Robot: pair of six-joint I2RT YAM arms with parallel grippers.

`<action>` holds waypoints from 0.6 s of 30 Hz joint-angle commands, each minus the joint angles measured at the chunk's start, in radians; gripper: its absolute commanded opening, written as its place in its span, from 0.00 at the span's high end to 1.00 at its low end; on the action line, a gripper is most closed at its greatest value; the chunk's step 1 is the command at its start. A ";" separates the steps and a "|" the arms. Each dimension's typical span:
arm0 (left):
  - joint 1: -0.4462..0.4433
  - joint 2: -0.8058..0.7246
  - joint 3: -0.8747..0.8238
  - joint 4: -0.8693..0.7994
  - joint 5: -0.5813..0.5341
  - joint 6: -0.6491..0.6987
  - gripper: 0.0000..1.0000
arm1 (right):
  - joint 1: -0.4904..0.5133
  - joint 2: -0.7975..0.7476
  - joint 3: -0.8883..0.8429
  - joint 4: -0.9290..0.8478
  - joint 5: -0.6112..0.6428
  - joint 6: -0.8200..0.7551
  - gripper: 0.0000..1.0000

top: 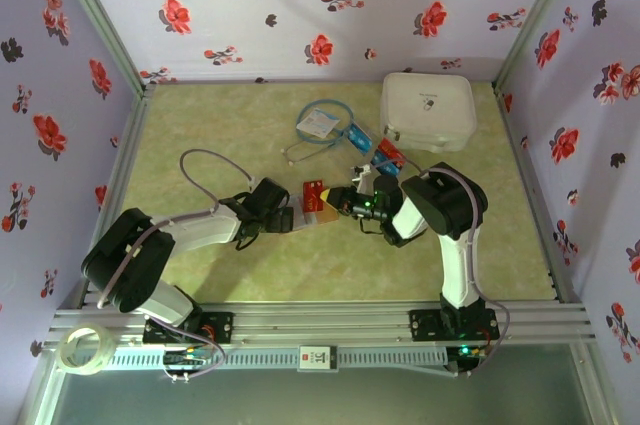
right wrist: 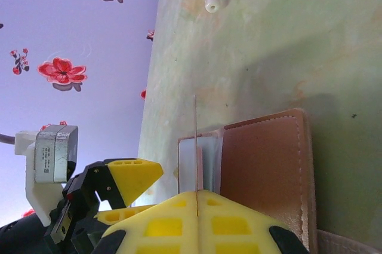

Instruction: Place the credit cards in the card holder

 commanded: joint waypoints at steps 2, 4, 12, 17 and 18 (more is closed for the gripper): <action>-0.005 0.014 -0.014 -0.018 -0.029 0.005 0.00 | -0.007 0.034 0.008 0.017 -0.013 0.005 1.00; -0.006 0.015 -0.016 -0.018 -0.029 0.005 0.00 | -0.007 0.041 0.010 0.018 -0.013 0.003 1.00; -0.006 0.018 -0.017 -0.015 -0.028 0.006 0.00 | -0.007 0.058 0.017 0.009 -0.023 -0.003 1.00; -0.005 0.019 -0.017 -0.014 -0.028 0.004 0.00 | -0.007 0.071 0.022 0.003 -0.038 -0.007 1.00; -0.005 0.019 -0.016 -0.014 -0.028 0.003 0.00 | -0.007 0.071 0.022 -0.001 -0.043 -0.010 1.00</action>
